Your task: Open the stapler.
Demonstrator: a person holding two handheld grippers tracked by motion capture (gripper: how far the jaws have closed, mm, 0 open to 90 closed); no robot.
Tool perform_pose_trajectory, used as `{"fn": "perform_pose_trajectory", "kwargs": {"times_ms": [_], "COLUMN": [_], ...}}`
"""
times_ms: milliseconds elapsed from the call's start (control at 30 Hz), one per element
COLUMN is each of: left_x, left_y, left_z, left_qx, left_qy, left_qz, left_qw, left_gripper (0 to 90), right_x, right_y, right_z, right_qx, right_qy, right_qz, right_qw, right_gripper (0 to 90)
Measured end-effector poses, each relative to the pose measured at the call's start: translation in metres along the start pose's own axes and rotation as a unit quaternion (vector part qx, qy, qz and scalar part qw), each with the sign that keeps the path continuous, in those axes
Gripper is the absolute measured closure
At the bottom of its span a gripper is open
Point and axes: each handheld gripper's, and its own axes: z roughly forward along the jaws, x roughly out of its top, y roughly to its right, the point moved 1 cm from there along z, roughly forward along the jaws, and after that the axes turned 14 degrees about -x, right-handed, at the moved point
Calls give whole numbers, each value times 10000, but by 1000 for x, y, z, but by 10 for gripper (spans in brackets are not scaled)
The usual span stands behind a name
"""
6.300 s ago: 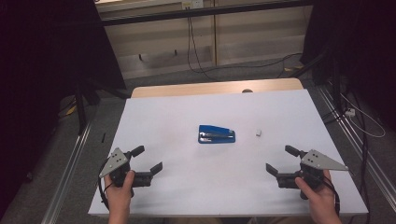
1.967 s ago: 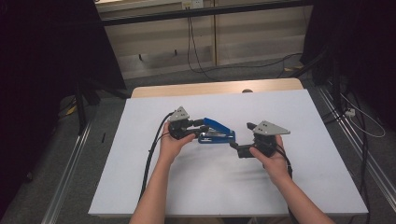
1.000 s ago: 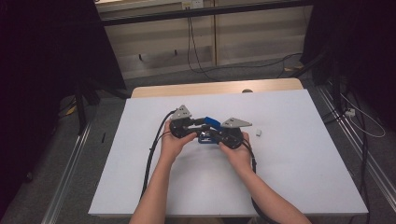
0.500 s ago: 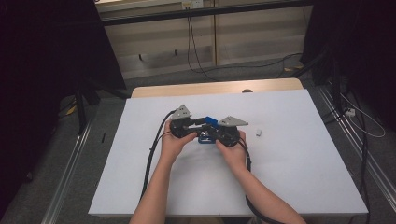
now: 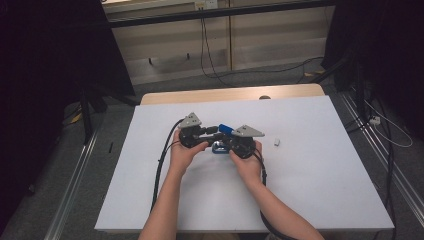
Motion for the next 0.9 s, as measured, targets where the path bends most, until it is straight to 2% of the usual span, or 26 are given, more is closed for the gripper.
{"fn": "perform_pose_trajectory", "kwargs": {"times_ms": [167,267,333,400,467,533,567,633,733,800,833,900], "left_x": [-6,-8,-10,-13,-17,-21,-22,-22,-21,-24,-25,-26], "left_y": [-5,-7,-7,-8,-9,-11,-11,-11,-9,-9,-9,-9], "left_z": [-8,-10,-7,-3,2,5,6,7,8,9,10,9], "left_qx": [-1,104,194,284,262,344,303,313,389,474,515,502], "left_qy": [68,65,44,-122,-286,-354,-300,-342,-452,-588,-654,-641], "left_qz": [-132,-168,-209,-233,-284,-356,-395,-407,-346,-367,-279,-252], "left_qw": [9999,9998,9996,9993,9988,9981,9983,9981,9976,9965,9961,9964], "left_gripper": [635,704,783,858,900,900,900,900,900,900,900,900], "right_x": [1,1,1,1,0,-1,-1,-1,-1,-1,0,1], "right_y": [1,1,1,0,0,0,-1,-1,-2,-4,-4,-4], "right_z": [-1,-1,-1,-1,-1,-2,-2,-2,-2,-2,-2,-3], "right_qx": [-45,-34,-39,-44,-43,-43,-39,-46,-78,-111,-117,-152], "right_qy": [38,3,-3,-4,-11,-23,-36,-42,-54,-14,-12,-4], "right_qz": [-6,-6,-3,-5,3,9,-26,-39,-115,-64,-73,-60], "right_qw": [10000,10000,10000,10000,10000,10000,10000,10000,9999,9999,9999,9999], "right_gripper": [900,900,900,900,900,900,900,900,900,900,900,900]}}
